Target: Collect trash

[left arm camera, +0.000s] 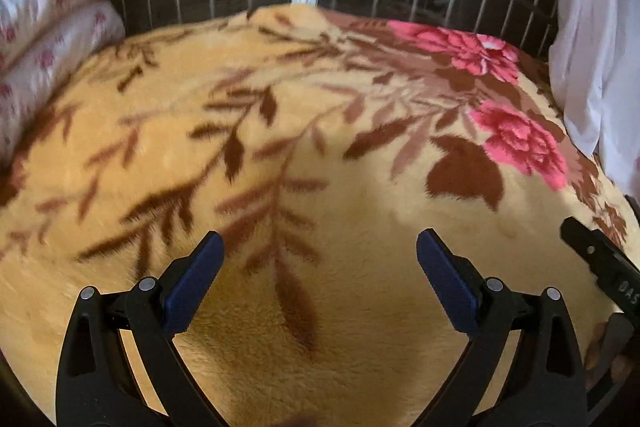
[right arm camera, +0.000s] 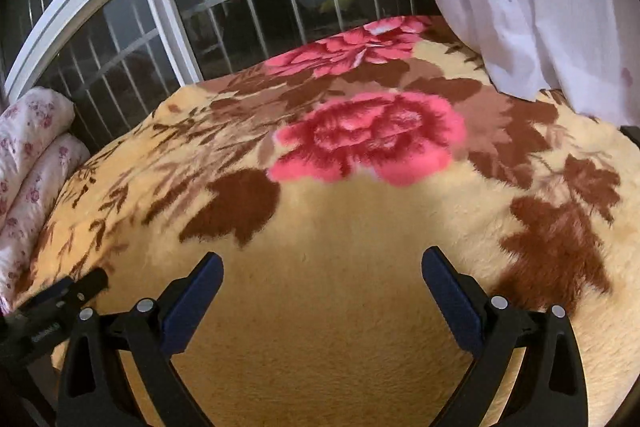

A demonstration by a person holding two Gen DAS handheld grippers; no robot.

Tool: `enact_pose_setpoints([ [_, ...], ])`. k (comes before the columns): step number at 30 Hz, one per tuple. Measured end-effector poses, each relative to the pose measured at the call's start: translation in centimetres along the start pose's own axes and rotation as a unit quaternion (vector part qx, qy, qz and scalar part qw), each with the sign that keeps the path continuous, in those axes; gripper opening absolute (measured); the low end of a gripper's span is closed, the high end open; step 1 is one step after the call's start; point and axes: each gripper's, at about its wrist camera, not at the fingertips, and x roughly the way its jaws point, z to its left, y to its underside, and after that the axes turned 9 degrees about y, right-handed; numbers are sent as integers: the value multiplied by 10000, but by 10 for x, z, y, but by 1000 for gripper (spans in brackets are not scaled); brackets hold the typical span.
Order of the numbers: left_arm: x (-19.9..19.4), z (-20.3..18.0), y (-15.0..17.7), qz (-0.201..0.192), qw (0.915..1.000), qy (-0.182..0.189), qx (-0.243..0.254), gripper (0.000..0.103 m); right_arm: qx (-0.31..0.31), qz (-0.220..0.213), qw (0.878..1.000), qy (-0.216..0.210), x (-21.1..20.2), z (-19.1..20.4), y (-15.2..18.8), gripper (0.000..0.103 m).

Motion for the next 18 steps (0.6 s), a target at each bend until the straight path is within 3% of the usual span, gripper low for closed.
enact_pose_setpoints([
  [18,4,-3,2,90,9999,-18,84,94,-275,-111,9994,171,-1,9,3,98],
])
